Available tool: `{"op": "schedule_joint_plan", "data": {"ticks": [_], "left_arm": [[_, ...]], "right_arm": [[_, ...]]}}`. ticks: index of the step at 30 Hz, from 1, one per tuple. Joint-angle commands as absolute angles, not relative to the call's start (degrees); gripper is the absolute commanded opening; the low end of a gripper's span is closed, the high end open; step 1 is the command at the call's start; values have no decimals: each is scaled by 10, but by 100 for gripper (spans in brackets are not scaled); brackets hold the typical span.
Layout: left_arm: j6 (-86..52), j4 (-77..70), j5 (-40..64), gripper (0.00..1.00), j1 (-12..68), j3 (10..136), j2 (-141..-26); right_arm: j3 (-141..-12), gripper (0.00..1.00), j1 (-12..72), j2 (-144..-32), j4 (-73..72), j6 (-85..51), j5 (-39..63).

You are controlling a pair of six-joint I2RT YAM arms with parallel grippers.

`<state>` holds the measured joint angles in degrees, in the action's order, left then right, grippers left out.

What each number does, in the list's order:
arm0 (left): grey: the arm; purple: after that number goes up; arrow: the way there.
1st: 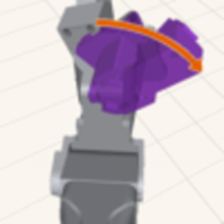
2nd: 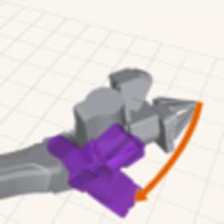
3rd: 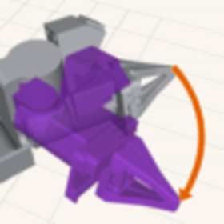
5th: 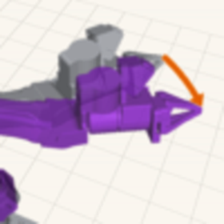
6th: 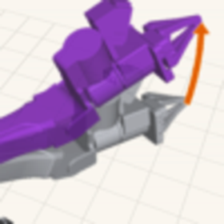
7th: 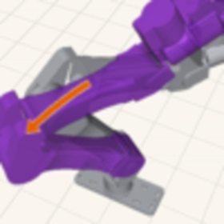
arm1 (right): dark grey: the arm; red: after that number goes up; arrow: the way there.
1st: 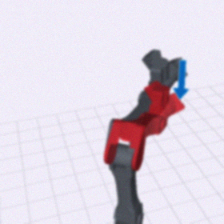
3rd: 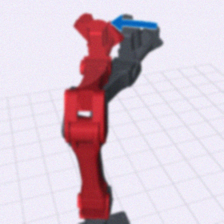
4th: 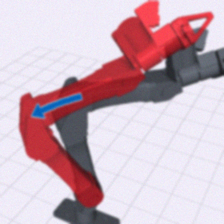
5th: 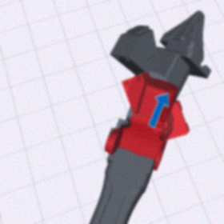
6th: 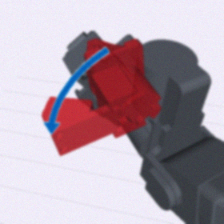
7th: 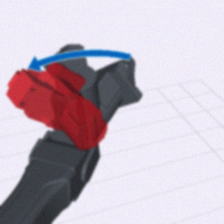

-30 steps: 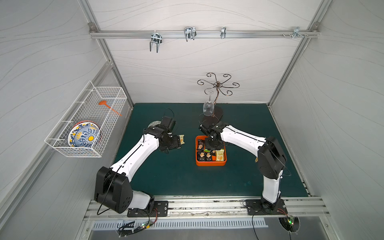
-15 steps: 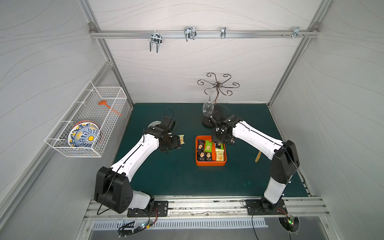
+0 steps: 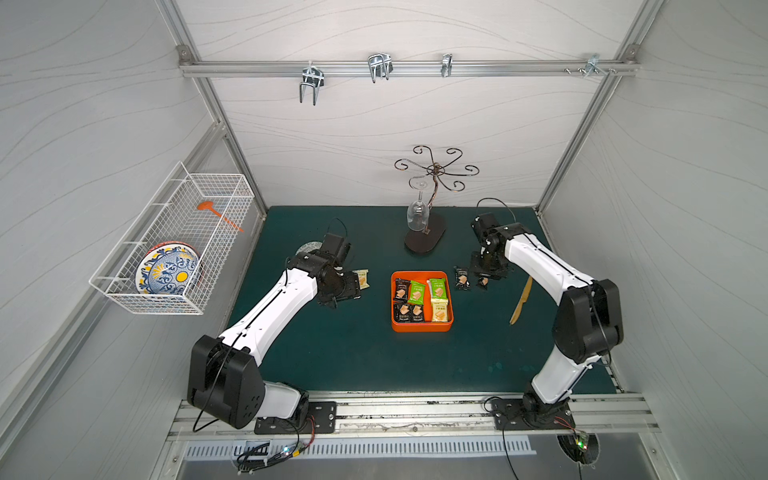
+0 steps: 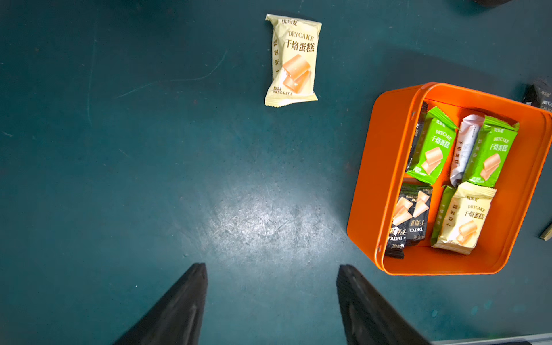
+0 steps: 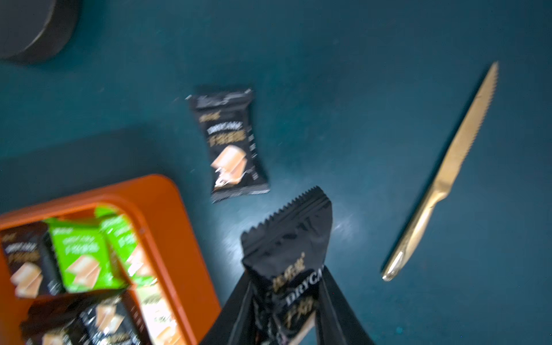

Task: Take the cookies out of the storage box
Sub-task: Place the cookie at the center of the board.

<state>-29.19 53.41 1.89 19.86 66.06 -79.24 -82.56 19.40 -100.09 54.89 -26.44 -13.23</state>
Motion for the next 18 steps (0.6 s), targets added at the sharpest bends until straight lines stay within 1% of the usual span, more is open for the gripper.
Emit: {"op": "schedule_joint_plan", "data": {"ticks": [1,11,18], "left_arm": [[-300,547,6,73,195,660,-775],[-316,566,-16,73,195,651,-748],[-330,577,-31,73,195,632,-719]], "right_arm": [[-842,34,177,-1037,535,-229,-163],[-900,34,153,-1150,515,-200,-173],[-902,34,151,-1187,504,-193,-167]]}}
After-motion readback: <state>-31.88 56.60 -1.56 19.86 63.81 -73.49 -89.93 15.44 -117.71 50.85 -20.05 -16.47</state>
